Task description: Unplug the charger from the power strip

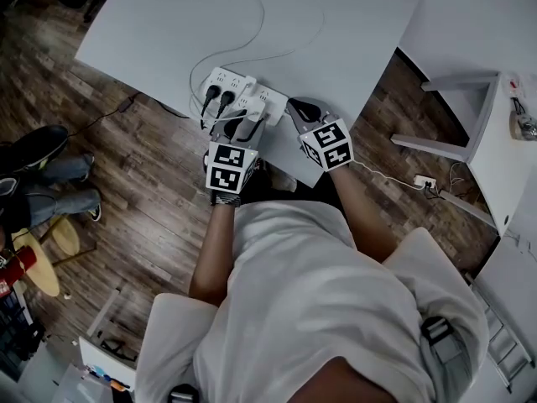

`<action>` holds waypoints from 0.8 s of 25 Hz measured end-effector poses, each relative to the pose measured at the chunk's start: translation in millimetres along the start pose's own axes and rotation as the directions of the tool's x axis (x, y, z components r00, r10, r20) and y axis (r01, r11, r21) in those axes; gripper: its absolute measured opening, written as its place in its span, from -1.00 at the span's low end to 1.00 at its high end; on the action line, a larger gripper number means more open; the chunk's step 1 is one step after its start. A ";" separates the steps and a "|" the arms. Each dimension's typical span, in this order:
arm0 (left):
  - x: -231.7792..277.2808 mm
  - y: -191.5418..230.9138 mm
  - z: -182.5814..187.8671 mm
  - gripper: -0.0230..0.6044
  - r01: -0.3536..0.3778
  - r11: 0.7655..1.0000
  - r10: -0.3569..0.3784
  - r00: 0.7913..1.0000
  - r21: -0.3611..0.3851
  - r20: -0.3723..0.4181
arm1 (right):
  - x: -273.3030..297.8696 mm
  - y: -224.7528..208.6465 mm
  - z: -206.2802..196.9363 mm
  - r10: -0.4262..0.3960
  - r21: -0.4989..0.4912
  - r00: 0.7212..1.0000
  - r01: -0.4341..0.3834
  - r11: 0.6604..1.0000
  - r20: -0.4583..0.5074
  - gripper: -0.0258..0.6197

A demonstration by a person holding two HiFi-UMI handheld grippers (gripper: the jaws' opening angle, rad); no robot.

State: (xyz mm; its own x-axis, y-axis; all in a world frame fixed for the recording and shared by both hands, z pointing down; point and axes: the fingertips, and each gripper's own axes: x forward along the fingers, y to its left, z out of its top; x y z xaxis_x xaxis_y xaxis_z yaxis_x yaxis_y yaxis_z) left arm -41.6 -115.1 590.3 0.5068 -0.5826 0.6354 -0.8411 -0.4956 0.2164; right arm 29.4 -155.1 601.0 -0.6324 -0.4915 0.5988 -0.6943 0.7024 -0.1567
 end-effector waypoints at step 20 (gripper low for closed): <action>38.0 16.4 -11.0 -0.34 -0.027 0.999 0.026 0.999 -0.044 -0.037 | 43.5 -4.8 -31.0 0.018 -0.033 0.995 -0.021 0.999 -0.096 -0.91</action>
State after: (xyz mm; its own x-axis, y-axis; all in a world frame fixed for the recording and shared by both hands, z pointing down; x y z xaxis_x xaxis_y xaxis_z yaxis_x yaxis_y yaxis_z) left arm -38.2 -138.3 626.1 0.4776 -0.5710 0.6677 -0.8622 -0.4506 0.2315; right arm 15.9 -163.9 652.2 -0.6090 -0.4269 0.6685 -0.6689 0.7293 -0.1437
